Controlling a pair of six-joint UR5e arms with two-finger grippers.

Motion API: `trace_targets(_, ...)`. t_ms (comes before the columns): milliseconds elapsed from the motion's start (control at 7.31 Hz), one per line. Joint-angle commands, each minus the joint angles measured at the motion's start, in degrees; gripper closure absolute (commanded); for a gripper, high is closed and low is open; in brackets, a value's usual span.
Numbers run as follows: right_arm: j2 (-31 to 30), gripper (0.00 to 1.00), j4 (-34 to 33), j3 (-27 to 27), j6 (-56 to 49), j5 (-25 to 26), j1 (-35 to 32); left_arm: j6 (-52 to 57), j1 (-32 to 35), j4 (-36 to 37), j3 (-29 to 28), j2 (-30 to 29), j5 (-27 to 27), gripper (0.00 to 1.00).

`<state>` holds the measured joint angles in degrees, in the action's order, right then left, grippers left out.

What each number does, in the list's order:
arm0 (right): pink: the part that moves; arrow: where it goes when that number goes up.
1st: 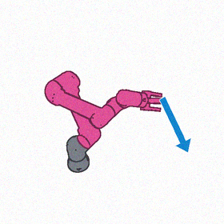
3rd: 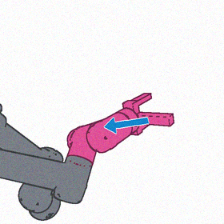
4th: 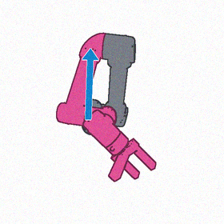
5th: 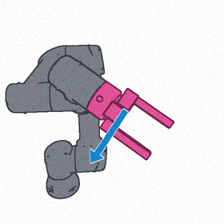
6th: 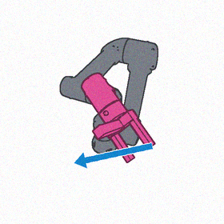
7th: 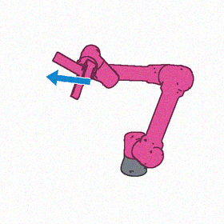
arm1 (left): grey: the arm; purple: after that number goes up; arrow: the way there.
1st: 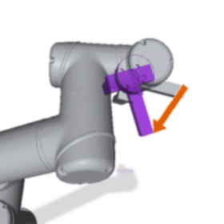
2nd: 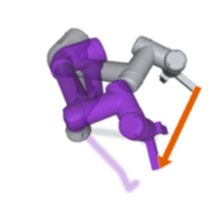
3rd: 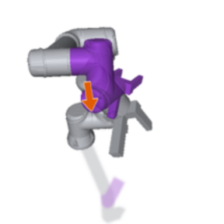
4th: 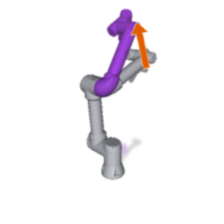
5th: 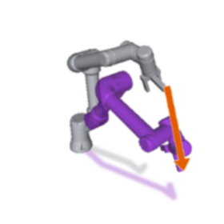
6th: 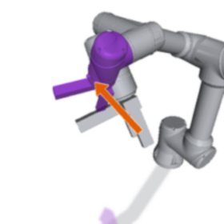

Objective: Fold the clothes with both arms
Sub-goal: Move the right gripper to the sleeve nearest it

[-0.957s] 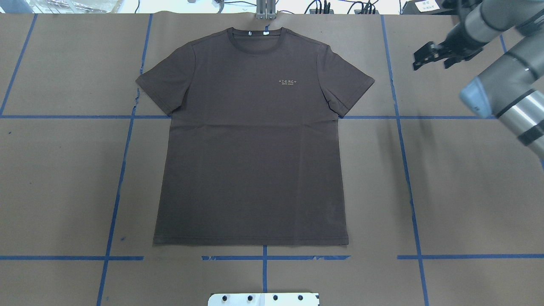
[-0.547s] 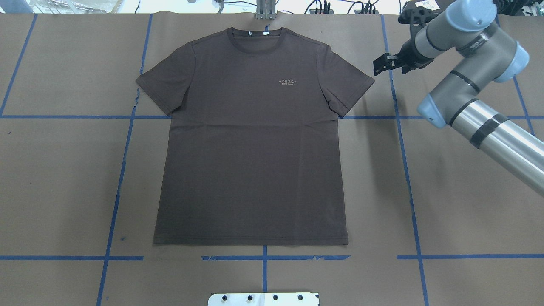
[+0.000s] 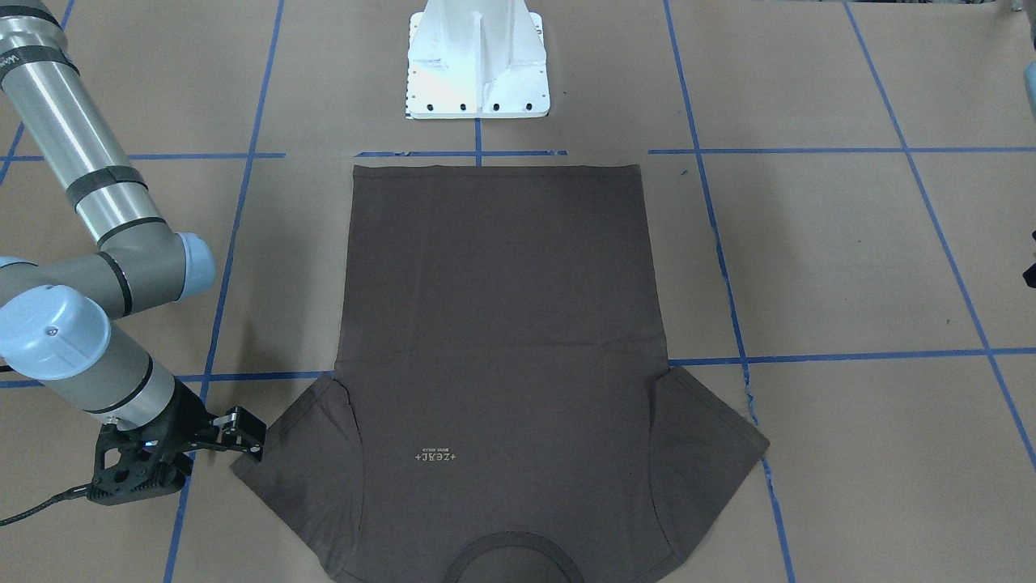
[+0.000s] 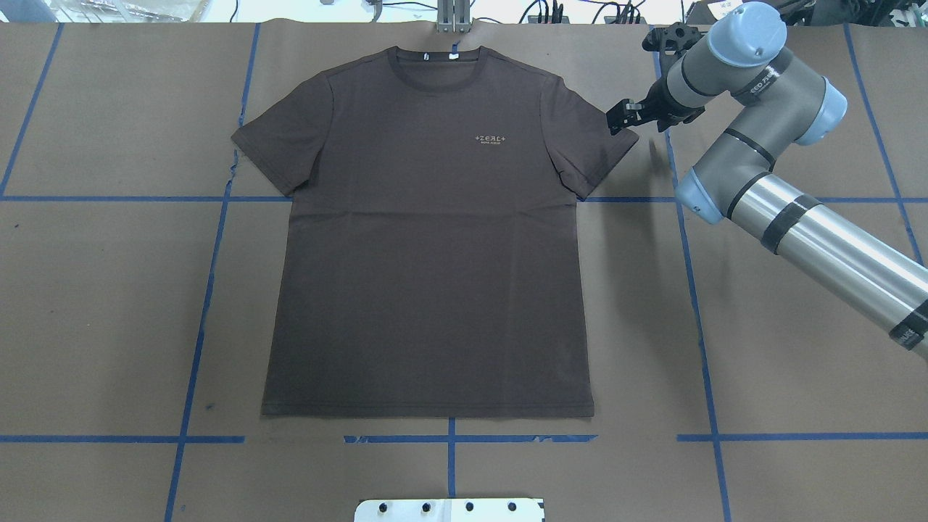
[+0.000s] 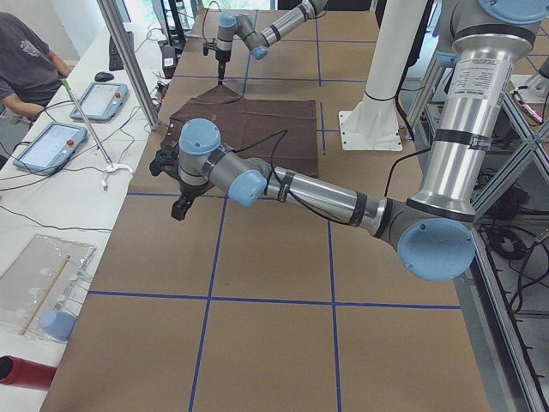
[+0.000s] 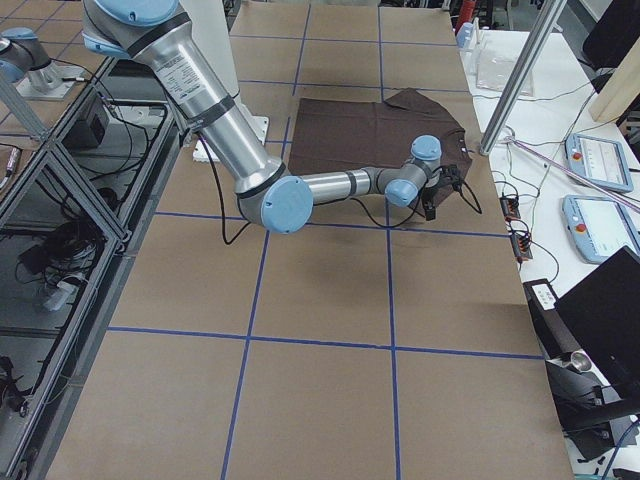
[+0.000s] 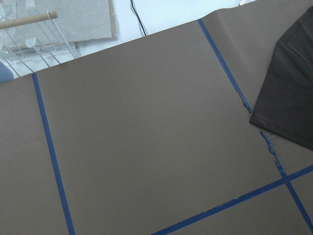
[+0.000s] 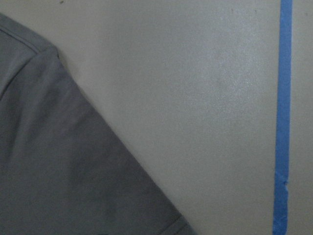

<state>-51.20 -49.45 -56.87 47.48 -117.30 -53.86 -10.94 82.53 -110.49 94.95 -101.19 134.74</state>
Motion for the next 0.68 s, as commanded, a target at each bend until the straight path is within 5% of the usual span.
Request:
trace_targets(0,0.3,0.06,0.0,1.2,0.1,1.1,1.1,-0.7,0.0,-0.4,0.0,0.0,0.0,0.00)
trace_targets(137,0.4,0.11,0.0,1.7,0.1,1.1,1.1,-0.7,0.0,-0.4,0.1,0.0,0.0,0.00)
trace_targets(274,0.7,0.27,0.0,1.9,0.1,1.1,1.1,-0.7,0.0,-0.4,-0.1,0.0,0.0,0.00)
trace_targets(547,1.4,0.79,-0.1,2.6,0.0,0.9,1.1,-0.8,0.0,-0.4,-0.1,-0.1,0.0,0.00)
